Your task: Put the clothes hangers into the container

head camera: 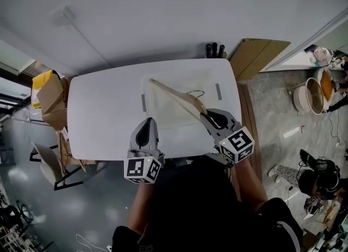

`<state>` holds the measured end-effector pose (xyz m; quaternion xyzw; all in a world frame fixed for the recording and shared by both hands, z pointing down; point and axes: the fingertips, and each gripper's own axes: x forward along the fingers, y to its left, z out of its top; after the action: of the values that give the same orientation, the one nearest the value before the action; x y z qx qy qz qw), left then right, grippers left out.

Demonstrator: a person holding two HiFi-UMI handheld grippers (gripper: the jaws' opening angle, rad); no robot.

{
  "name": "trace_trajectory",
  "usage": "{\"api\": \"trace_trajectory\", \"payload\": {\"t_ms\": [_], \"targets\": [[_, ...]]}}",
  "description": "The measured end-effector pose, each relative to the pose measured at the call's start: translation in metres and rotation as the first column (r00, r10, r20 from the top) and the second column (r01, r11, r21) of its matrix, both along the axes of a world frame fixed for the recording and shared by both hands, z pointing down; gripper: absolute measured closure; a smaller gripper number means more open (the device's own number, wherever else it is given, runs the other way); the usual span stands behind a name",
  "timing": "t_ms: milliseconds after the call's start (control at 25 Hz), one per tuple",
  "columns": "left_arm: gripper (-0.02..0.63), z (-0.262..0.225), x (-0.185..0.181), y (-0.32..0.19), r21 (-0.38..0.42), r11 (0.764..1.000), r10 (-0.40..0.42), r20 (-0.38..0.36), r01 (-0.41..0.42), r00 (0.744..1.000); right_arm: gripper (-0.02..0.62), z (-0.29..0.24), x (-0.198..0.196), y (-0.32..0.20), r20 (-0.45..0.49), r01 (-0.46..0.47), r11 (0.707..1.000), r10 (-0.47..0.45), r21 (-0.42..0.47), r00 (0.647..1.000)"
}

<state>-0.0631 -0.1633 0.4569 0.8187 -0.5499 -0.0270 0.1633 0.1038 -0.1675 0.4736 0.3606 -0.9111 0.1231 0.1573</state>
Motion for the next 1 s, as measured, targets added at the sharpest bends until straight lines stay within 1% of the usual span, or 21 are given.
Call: {"api": "trace_trajectory", "payload": {"t_ms": [200, 600, 1000], "targets": [[0.601, 0.006, -0.008, -0.008, -0.012, 0.999, -0.029, 0.000, 0.029, 1.000, 0.532, 0.009, -0.004, -0.011, -0.018, 0.034, 0.999, -0.035, -0.025, 0.999], [0.601, 0.008, -0.010, -0.014, -0.019, 0.999, -0.048, 0.015, 0.048, 0.999, 0.532, 0.027, -0.009, -0.029, -0.095, 0.069, 0.994, -0.076, -0.083, 0.993], [0.601, 0.013, -0.010, -0.016, -0.036, 0.998, -0.045, 0.013, 0.045, 0.999, 0.532, 0.047, -0.022, -0.047, -0.158, 0.089, 0.987, -0.110, -0.137, 0.981]]}}
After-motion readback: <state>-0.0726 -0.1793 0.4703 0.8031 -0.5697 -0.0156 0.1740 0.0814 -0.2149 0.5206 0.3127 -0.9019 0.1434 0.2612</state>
